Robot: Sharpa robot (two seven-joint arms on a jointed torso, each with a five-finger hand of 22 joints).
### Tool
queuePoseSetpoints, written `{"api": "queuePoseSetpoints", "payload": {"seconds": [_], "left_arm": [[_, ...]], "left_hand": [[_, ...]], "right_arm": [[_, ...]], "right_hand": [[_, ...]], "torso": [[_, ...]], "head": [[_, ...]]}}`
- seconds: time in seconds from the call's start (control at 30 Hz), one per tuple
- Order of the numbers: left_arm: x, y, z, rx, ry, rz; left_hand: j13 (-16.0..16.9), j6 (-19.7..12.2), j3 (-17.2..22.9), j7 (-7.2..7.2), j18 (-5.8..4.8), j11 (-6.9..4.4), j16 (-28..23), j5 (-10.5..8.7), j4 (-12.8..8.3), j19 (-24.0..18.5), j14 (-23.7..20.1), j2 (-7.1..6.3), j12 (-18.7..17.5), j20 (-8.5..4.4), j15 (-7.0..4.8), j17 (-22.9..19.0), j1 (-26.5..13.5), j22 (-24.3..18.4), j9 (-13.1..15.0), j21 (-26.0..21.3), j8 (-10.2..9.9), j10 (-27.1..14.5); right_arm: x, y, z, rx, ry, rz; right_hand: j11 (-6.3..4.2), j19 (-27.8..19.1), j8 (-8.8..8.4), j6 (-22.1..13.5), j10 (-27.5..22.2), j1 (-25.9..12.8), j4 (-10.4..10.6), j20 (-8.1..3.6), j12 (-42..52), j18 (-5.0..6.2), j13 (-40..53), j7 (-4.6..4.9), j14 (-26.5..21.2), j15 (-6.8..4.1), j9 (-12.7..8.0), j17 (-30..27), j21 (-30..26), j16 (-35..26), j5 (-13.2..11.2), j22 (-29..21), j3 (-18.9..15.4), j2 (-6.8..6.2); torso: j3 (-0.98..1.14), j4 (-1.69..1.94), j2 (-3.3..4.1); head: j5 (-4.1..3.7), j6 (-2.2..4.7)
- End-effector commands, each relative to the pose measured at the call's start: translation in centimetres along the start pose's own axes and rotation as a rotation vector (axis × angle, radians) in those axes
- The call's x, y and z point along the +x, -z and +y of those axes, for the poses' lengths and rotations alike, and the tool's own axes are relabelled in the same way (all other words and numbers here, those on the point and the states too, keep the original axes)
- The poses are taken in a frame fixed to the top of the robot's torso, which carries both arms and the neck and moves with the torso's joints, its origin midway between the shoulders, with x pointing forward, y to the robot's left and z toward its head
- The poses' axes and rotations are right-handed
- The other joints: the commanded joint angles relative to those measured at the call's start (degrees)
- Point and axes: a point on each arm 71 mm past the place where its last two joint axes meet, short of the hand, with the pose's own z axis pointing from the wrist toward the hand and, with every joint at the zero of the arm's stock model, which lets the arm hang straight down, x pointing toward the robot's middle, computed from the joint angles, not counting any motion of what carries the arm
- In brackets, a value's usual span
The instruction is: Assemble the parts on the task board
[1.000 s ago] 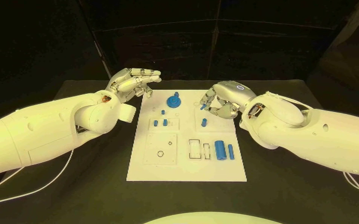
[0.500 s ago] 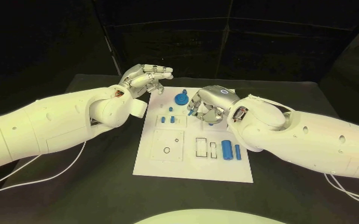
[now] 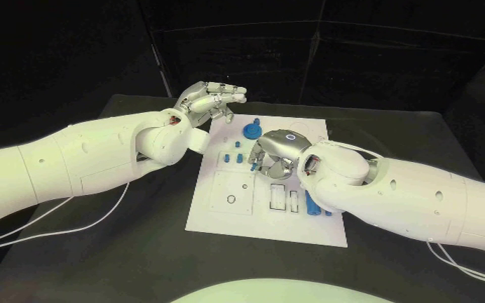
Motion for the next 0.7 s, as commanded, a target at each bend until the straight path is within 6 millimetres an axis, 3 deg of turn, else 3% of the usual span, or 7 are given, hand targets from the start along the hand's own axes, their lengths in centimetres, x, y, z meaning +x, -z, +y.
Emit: {"api": "queuePoseSetpoints", "payload": {"seconds": [0.03, 0.7], "left_arm": [[0.1, -0.1, -0.2, 0.008, 0.004, 0.003], [0.2, -0.4, -0.1, -0.001, 0.009, 0.017]], "left_hand": [[0.1, -0.3, -0.4, -0.02, 0.65, -0.03, 0.3, 0.15, 0.1, -0.2, -0.1, 0.39, 0.2, 0.22, 0.28, 0.0, 0.4, 0.0, -0.1, -0.1, -0.3, -0.4], [0.1, -0.4, -0.5, 0.02, 0.66, 0.02, 0.3, 0.15, 0.1, -0.2, -0.2, 0.39, 0.3, 0.25, 0.31, -0.1, 0.3, -0.1, 0.0, -0.2, -0.3, -0.5]], "right_arm": [[0.5, -0.2, 0.4, -0.022, 0.037, 0.037], [2.0, -0.2, 1.8, -0.066, 0.037, 0.071]], "right_hand": [[0.07, 0.0, -0.26, 0.4, 0.3, -0.5, -0.1, 0.10, -0.4, -0.28, -0.1, 0.07, 3.0, -0.34, 0.0, 0.0, -0.1, 0.3, -0.3, -0.1, 0.3, 0.19], [0.09, -0.1, -0.29, 0.4, 0.3, -0.7, 0.0, 0.11, -0.4, -0.27, -0.1, 0.09, 3.0, -0.32, 0.0, 0.0, -0.1, 0.3, -0.3, -0.1, 0.3, 0.21]], "torso": [[0.01, -0.03, -0.01], [-0.04, 0.03, 0.03]], "head": [[0.19, -0.15], [1.00, -0.63]]}}
